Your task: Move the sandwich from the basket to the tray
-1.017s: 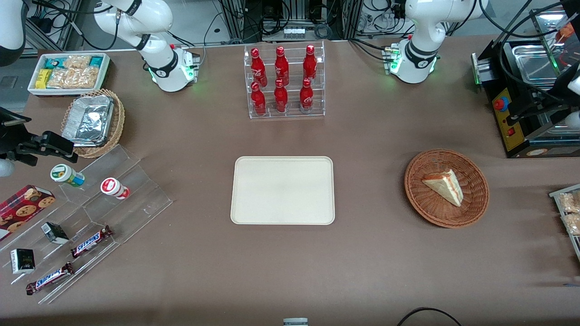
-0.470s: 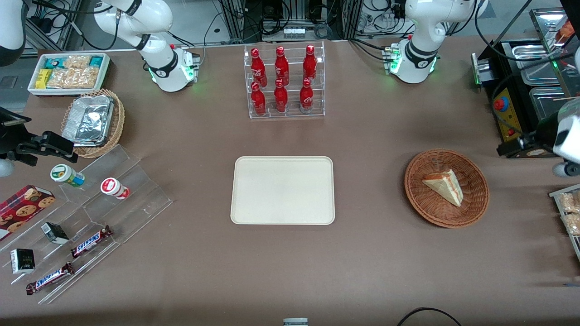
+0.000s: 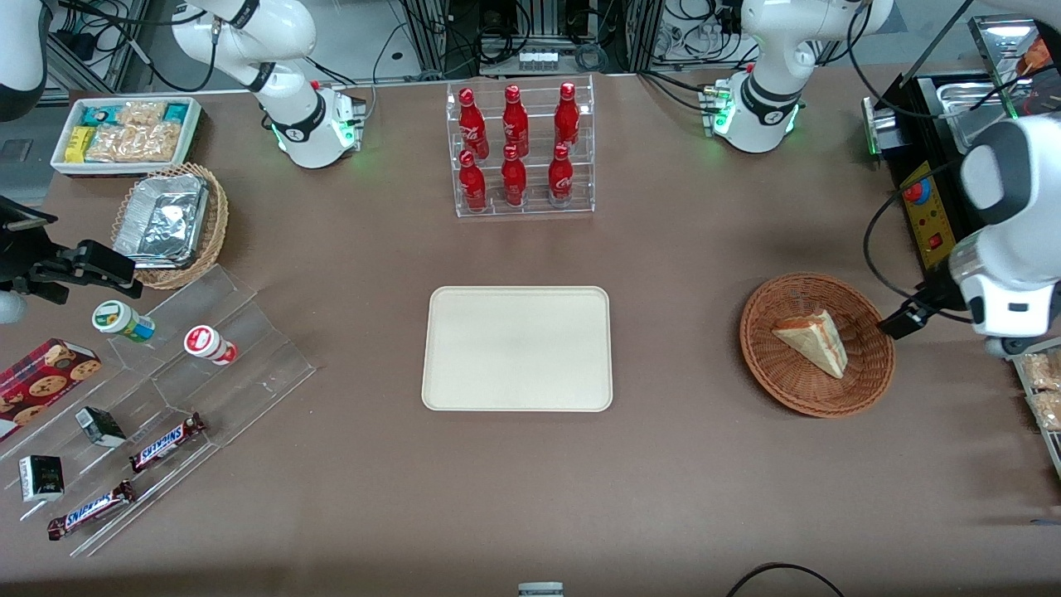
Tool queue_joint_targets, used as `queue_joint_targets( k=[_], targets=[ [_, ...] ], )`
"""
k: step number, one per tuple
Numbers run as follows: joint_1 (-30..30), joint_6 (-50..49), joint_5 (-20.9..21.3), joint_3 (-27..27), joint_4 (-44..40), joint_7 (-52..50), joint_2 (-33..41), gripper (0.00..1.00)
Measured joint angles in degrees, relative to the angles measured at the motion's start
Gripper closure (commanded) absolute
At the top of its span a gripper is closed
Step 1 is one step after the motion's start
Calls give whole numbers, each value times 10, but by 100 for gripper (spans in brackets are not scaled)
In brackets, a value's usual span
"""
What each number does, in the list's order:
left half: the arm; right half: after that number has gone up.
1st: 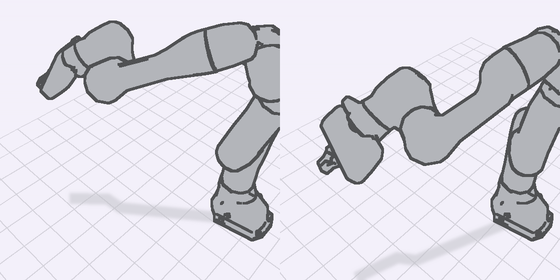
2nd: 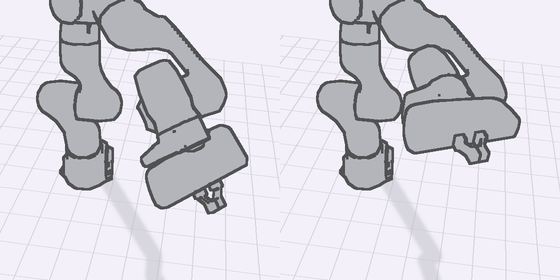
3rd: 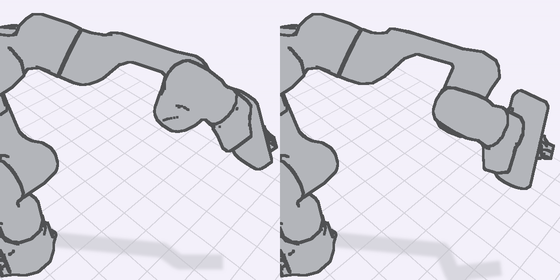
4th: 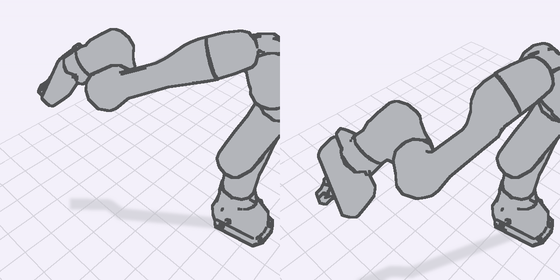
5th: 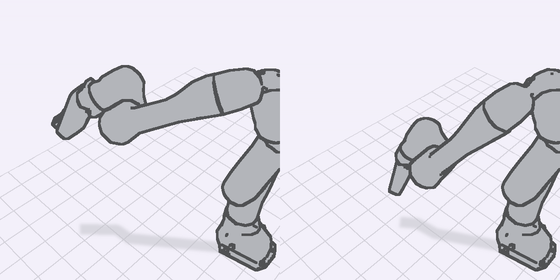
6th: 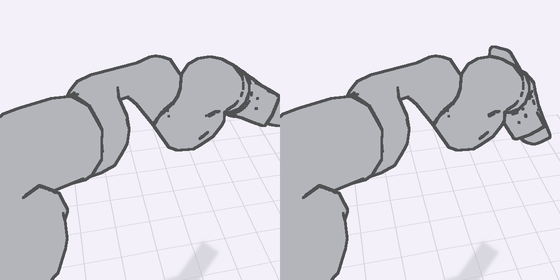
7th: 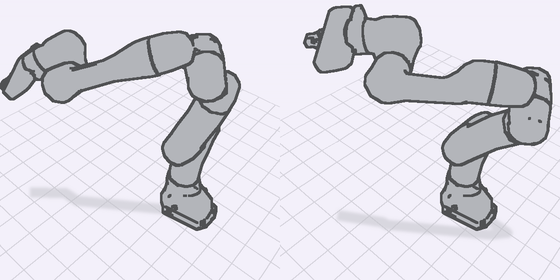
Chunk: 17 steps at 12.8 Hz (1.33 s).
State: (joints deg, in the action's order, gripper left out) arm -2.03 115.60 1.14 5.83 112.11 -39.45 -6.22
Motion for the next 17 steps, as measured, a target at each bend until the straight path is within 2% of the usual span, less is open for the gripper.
queue_joint_targets(
  k=[5,8,17],
  targets=[
    [-8,127,-7,-4,91,-48,-12,0],
    [-11,193,-40,-5,126,-58,-24,0],
    [-24,277,-45,-6,179,-63,-53,0]
  ],
)
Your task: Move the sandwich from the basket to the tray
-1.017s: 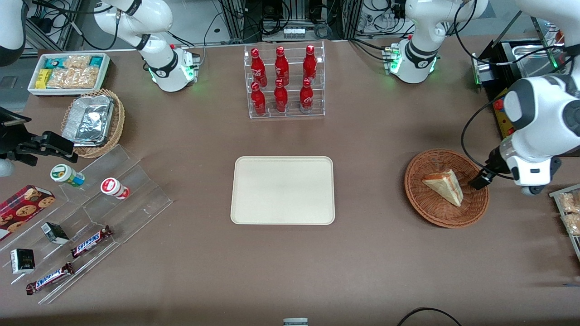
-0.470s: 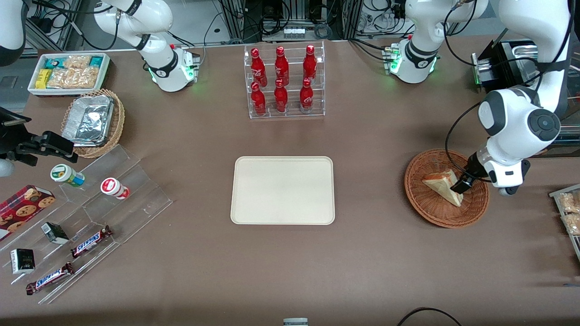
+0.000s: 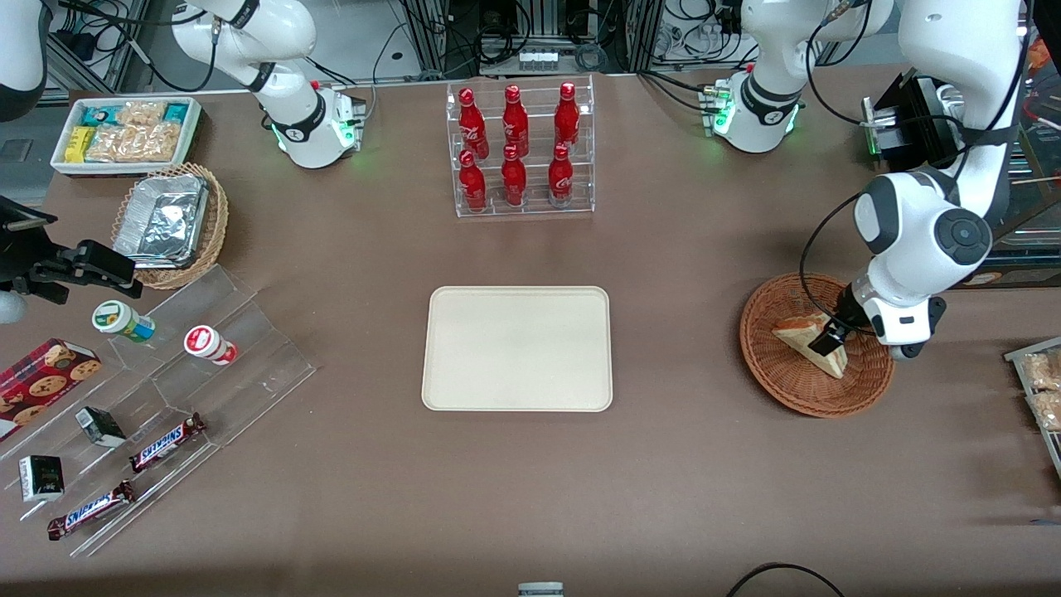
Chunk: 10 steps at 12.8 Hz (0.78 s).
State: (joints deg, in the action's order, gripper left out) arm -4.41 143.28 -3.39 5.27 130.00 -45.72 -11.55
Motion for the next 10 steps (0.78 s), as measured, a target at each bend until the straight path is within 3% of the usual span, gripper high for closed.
queue_joint_targets(
  k=[2,3,5,6,10],
  targets=[
    [0,15,0,0,14,0,-3,0],
    [0,17,0,0,17,0,-5,10],
    [0,18,0,0,18,0,-7,66],
    [0,19,0,0,18,0,-8,83],
    [0,21,0,0,10,0,-6,88]
  ],
)
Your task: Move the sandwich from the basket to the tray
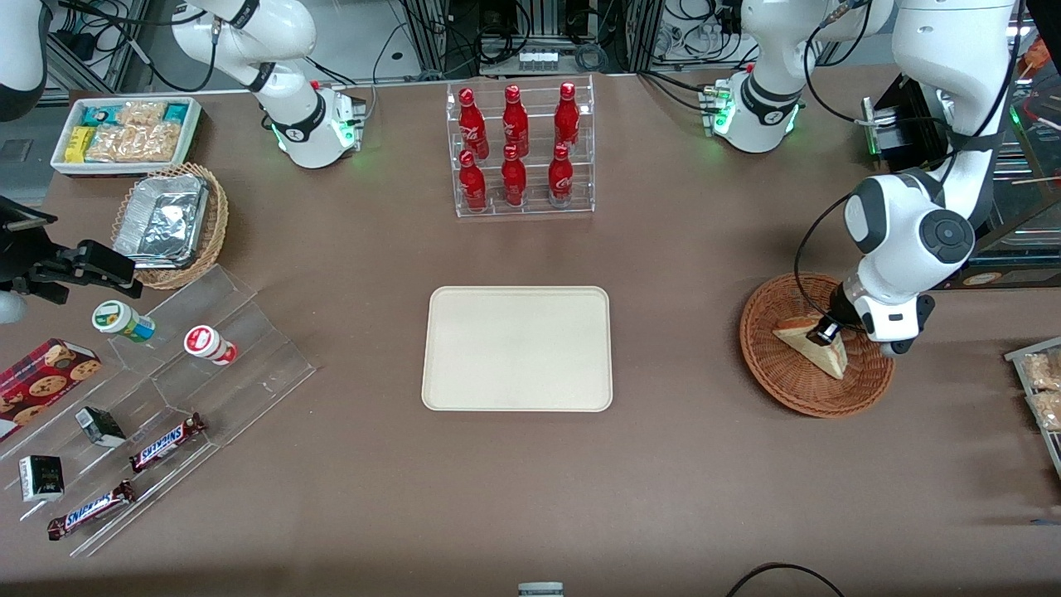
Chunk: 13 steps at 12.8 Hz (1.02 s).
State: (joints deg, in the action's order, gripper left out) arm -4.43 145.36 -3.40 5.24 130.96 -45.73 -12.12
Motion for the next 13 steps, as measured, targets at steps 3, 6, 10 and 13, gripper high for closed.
queue_joint_targets(
  k=[3,6,10,13],
  targets=[
    [-6,-63,0,-3,-21,5,24,88],
    [-34,-192,7,-4,-80,13,65,88],
    [-117,-293,23,-8,-163,14,77,88],
    [-196,-294,23,-10,-190,13,55,88]
  ],
)
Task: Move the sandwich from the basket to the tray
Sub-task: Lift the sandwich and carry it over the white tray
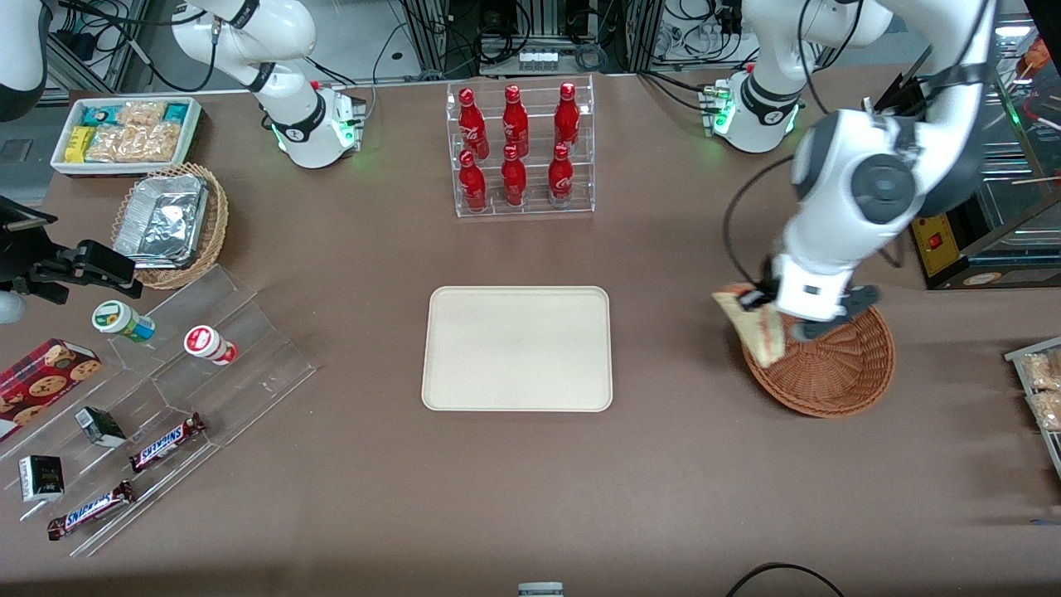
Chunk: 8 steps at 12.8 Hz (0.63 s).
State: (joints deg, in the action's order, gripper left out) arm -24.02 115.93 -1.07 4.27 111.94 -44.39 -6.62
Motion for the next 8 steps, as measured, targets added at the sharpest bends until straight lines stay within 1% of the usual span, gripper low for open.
queue_joint_targets(
  k=[4,8],
  targets=[
    [-96,27,0,-1,-64,-2,-87,88],
    [-160,85,0,-1,-81,-3,-145,88]
  ],
)
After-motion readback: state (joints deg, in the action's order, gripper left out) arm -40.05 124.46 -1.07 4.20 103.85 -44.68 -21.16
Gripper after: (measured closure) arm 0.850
